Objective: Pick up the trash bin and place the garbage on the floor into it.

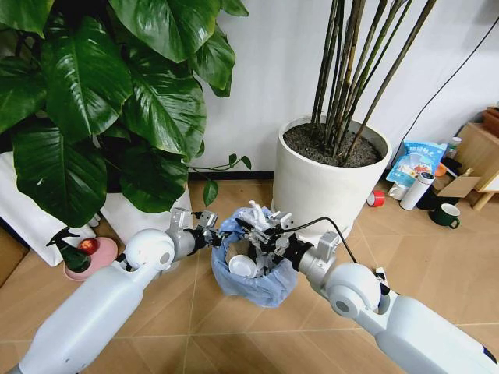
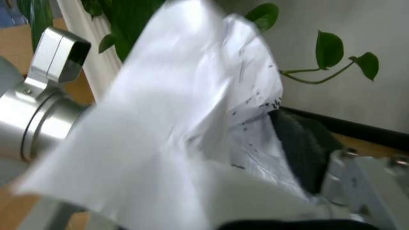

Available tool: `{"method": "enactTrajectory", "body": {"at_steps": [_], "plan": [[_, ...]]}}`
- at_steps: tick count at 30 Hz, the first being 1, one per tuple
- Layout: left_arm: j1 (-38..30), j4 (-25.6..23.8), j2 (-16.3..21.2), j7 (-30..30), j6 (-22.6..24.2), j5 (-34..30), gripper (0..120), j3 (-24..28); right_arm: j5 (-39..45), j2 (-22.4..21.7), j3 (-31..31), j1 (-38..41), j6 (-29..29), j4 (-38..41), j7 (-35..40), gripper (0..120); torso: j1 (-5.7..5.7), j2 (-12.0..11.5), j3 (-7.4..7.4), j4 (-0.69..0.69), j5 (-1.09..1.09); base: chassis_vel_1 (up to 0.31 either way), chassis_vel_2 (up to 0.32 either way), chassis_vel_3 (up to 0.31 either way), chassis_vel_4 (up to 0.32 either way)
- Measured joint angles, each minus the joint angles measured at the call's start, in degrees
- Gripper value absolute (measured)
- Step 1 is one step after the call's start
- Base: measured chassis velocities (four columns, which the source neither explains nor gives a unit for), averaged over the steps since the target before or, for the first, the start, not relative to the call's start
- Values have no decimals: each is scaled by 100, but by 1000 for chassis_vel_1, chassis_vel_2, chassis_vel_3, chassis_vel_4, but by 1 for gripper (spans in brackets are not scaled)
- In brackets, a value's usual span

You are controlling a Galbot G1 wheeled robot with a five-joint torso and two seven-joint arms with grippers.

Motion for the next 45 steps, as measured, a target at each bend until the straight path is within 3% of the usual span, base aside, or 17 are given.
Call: {"method": "enactTrajectory", "body": {"at_steps": [6, 10, 14, 21, 32, 45], "plan": [[7, -25, -24, -5, 0, 2, 0, 0, -4, -23, 83, -22, 0, 5, 5, 77, 0, 0, 0, 0, 0, 0, 0, 0, 0], [6, -58, -36, -7, 0, 1, 0, 7, -9, -26, 114, -41, 0, 24, 7, 95, 0, 0, 0, -1, 0, 0, 0, 0, 0], [14, -64, -31, -7, 0, 4, 0, 6, -27, -11, 80, -37, 0, 52, 9, 100, 0, 0, 0, 0, 0, 0, 0, 0, 0], [79, -82, -7, -9, 0, 21, 0, -59, -86, 18, 276, -99, 9, 80, 99, 100, 0, 0, 0, 0, 0, 0, 0, 0, 0], [438, -167, -4, -7, 0, 117, 0, -339, -989, 15, 1395, -858, 424, 42, 419, 100, 0, 0, 0, 0, 0, 0, 0, 0, 0], [567, -232, 154, 54, 0, 140, 0, -562, -1729, 108, 3118, -2896, 644, 579, 438, 100, -1, 0, -1, -1, 0, 0, 0, 0, 0]]}}
